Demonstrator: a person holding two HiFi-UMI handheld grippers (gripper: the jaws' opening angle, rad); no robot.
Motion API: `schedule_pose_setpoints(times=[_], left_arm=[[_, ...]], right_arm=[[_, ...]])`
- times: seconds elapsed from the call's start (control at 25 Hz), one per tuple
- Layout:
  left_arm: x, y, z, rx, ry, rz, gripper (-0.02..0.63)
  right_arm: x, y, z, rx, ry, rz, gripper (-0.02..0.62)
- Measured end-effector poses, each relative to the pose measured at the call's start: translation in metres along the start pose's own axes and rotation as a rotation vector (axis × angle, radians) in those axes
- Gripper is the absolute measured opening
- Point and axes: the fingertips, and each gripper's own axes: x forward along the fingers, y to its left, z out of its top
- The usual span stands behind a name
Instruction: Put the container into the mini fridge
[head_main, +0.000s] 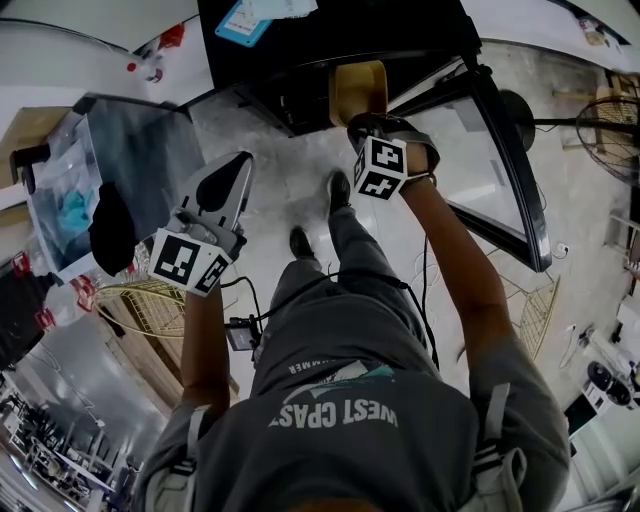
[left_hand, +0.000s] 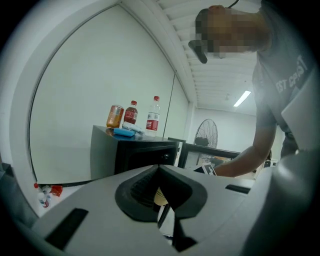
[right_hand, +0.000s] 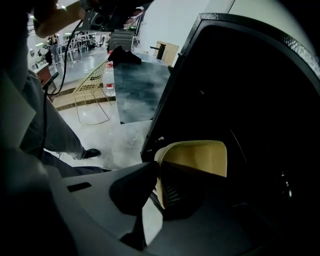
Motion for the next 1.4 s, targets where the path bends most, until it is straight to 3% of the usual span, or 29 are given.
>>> schedule_pose_setpoints(times=[0.72, 1.4], left_arm=[[0.01, 0.02, -0.034, -0.061, 0.037, 0.028, 0.015], [0.011, 0.036, -0.053, -0.096, 0.049, 0.056, 0.015]], right_arm=[[0.081, -0.016, -0.025, -0.037, 0.072, -0.05, 0.054], [0.115, -0.04, -0.021, -0.092, 0.091, -0.136, 0.06]])
